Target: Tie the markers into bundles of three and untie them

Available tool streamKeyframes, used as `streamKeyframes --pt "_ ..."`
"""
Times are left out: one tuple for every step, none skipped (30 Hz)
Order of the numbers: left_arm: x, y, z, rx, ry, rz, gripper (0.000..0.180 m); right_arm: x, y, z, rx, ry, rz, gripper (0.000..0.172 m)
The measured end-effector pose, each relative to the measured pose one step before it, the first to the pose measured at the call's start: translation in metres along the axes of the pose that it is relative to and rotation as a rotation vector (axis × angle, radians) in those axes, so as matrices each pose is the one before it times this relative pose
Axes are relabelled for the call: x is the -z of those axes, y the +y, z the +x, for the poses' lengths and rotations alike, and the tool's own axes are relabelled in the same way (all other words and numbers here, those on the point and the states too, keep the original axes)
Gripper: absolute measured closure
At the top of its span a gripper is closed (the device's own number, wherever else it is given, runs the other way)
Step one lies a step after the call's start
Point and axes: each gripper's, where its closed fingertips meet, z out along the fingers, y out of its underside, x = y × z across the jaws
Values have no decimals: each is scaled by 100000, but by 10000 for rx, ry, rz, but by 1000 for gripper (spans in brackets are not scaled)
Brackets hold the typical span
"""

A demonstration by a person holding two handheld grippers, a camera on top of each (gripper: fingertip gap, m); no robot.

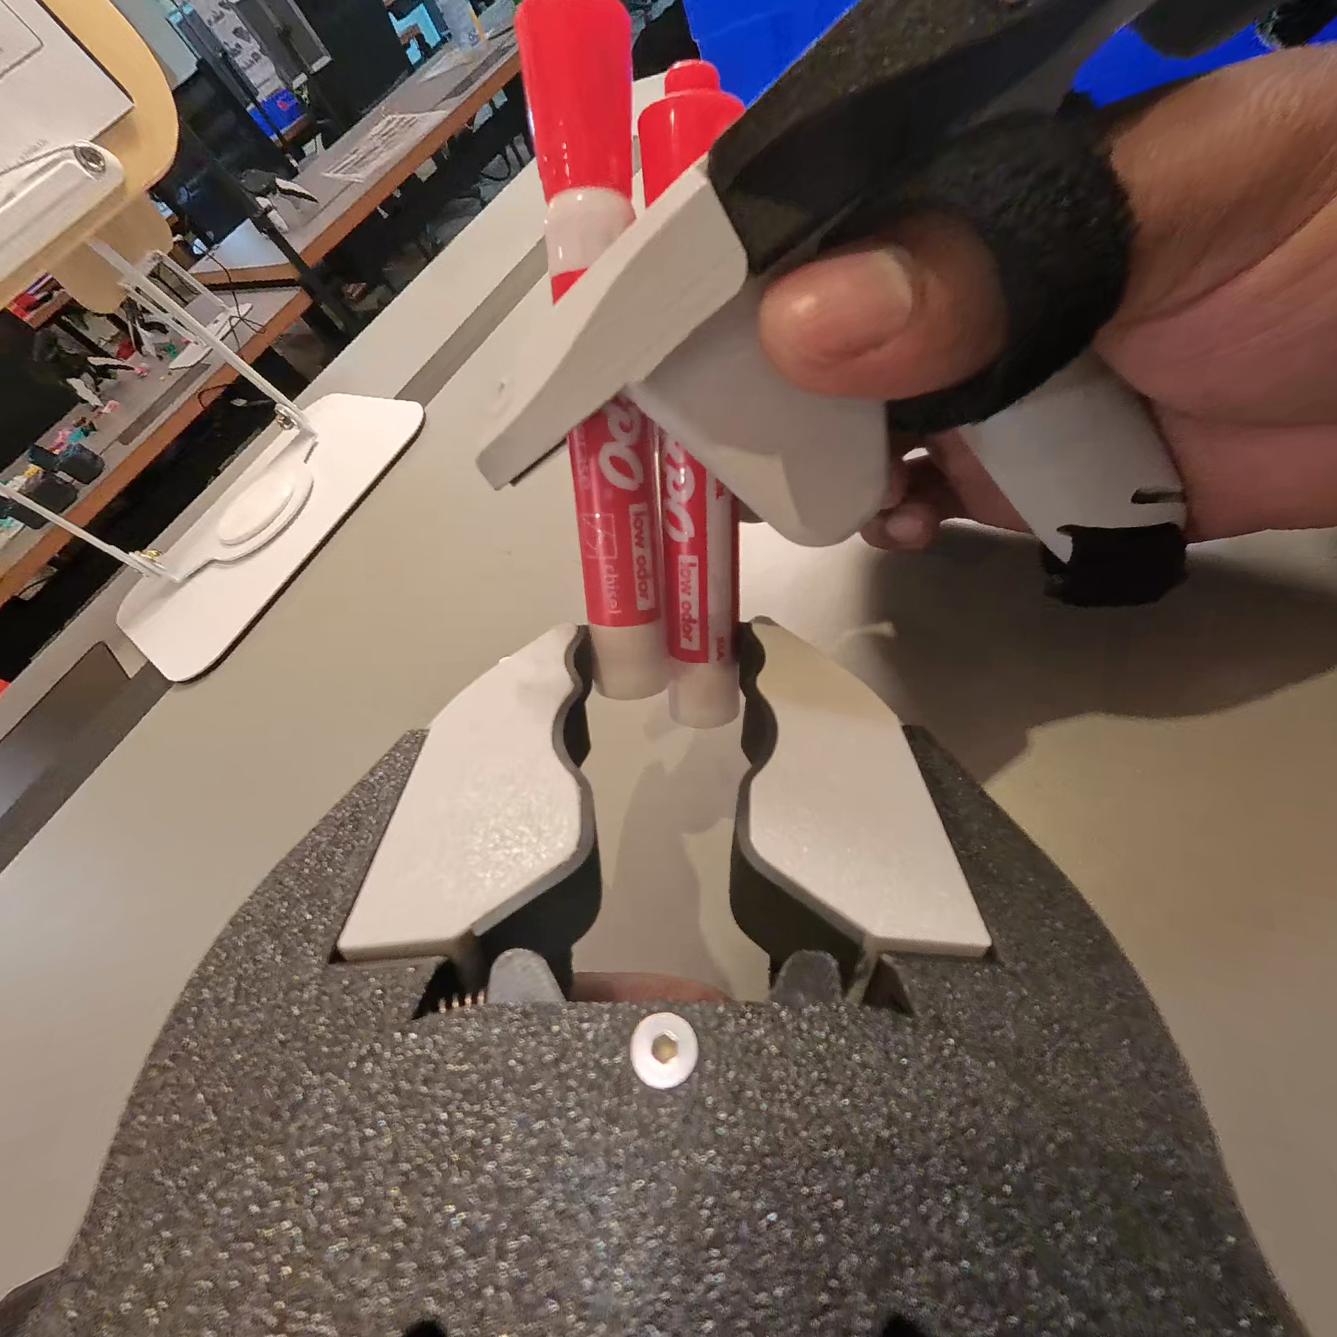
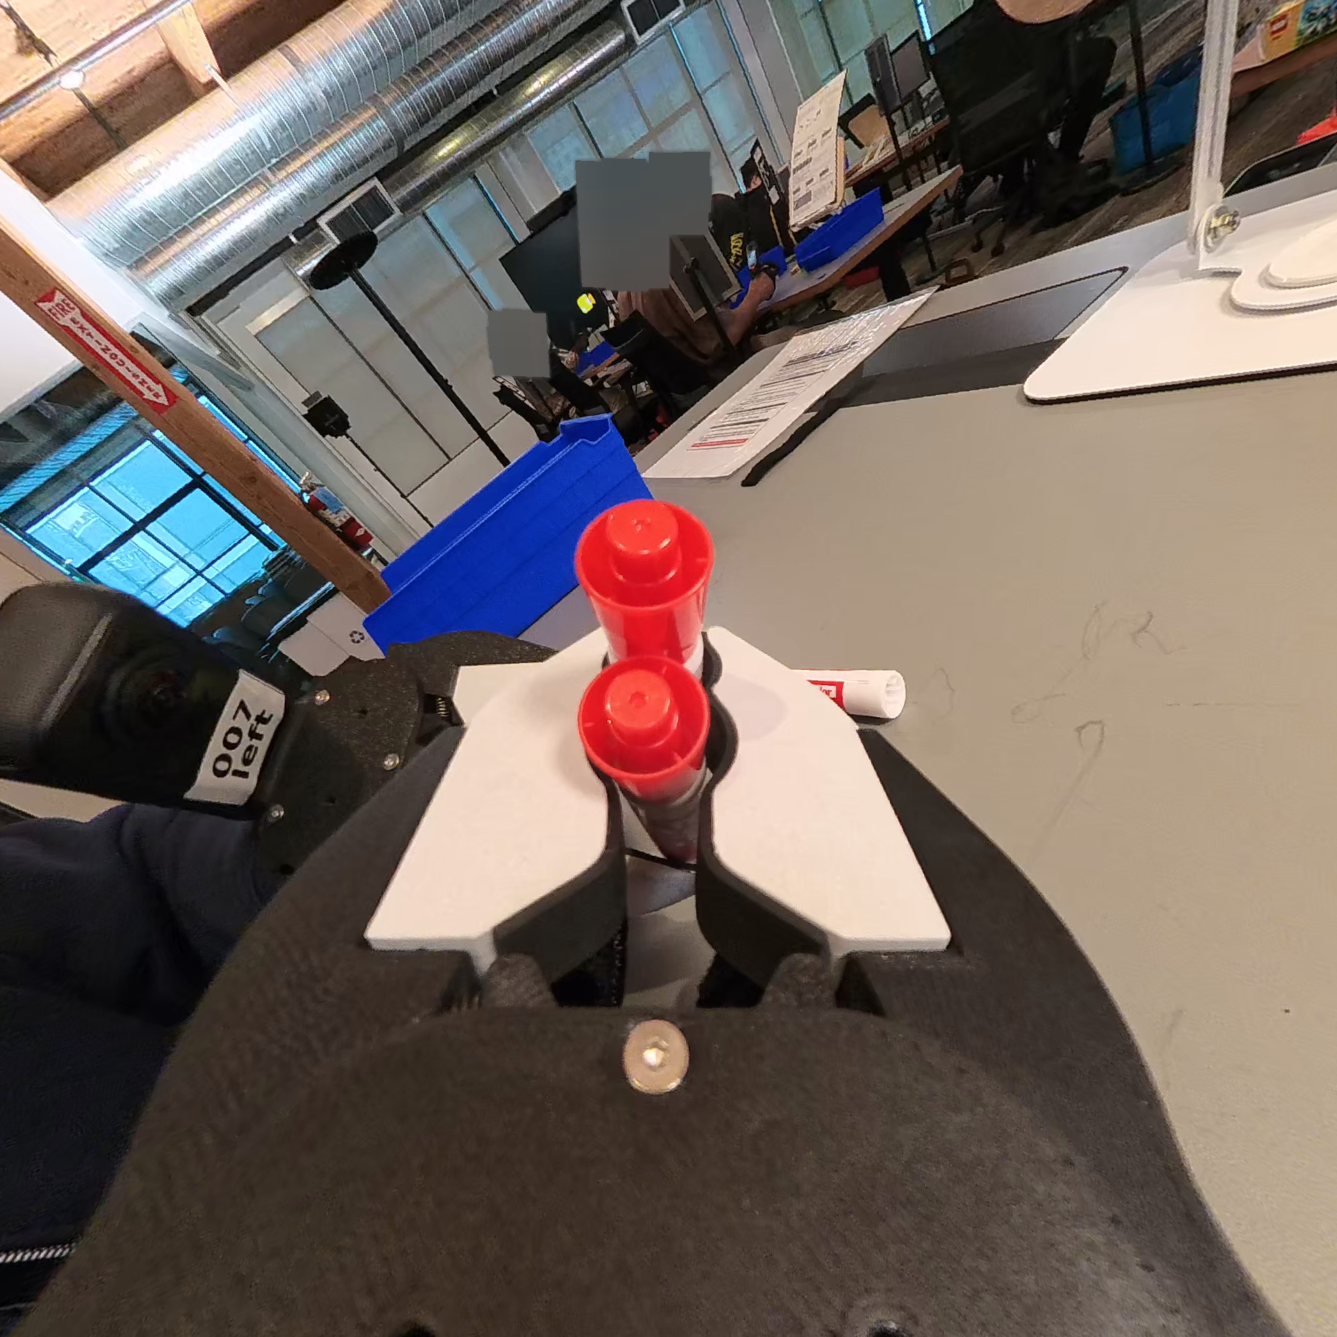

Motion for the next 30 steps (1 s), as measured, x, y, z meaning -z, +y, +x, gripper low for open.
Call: streamKeyframes --pt "12 -11 -15 -17 -21 -6 141 6 -9 -3 -24 -15 9 155" --pt "5 -6 -8 -4 -15 -11 141 -13 6 6 -24 -12 3 155" --pt "9 23 -17 12 -12 -15 141 -5 18 -5 -22 -13 -1 154" --pt "18 13 -32 19 -15 -17 141 -21 26 -7 -23 -15 1 154" --pt "24 5 -37 10 -22 -11 141 -6 22 -15 -32 -21 11 154" --pt "39 -32 -16 9 -4 -1 141 -8 -8 -23 -55 -35 21 154" --pt "54 -61 -9 26 -2 15 141 0 -20 -45 -73 -53 22 154" --pt "60 -93 -13 43 1 23 141 0 -37 -28 -90 -64 21 154" --pt "61 -90 -11 61 6 29 141 19 -36 -22 -103 -65 21 154" --pt "52 -50 6 99 32 13 141 9 -8 -2 -97 -49 10 154" --pt "28 -23 22 155 64 -3 141 -11 21 21 -86 -34 -11 154" --pt "18 -4 36 229 102 -10 141 -13 55 32 -60 -23 -26 154" --pt "19 -13 61 319 149 1 142 -45 103 30 -42 -15 -50 155" --pt "1 14 105 384 195 -10 142 -48 131 20 -28 -2 -59 154" --pt "-2 30 106 383 198 -13 142 -46 129 13 14 16 -62 154" --pt "-27 81 88 284 184 -30 142 -68 151 10 88 39 -99 155" --pt "-70 153 86 135 142 -58 143 -81 196 -8 192 71 -157 154" --pt "-94 219 42 -1 71 -84 143 -105 258 -28 313 99 -205 155" --pt "-96 217 49 -77 29 -102 143 -126 280 -83 433 107 -229 154" --pt "-81 230 76 -126 13 -161 144 -154 328 -141 528 106 -267 154" --pt "-92 257 97 -178 0 -169 145 -179 387 -191 597 117 -321 155" --pt "-112 319 111 -200 -3 -216 145 -188 455 -166 646 157 -376 155" --pt "-133 435 110 -209 26 -289 145 -236 507 -176 662 163 -383 155" --pt "-108 397 110 -172 57 -247 145 -273 529 -270 583 89 -341 155" --pt "-103 415 171 -95 121 -250 145 -319 496 -347 416 -21 -301 155" --pt "-129 480 191 -52 159 -300 145 -312 494 -226 247 4 -283 155" --pt "-125 515 101 45 136 -313 145 -213 280 -119 98 -11 -135 155" --pt "-6 166 90 16 164 -66 145 -77 -1 -194 12 -153 -26 155" --pt "47 69 -34 -15 73 -1 145 -38 5 -20 34 -48 -21 155" --pt "10 121 -21 -44 74 -37 145 -27 -11 -25 21 -72 -9 155"
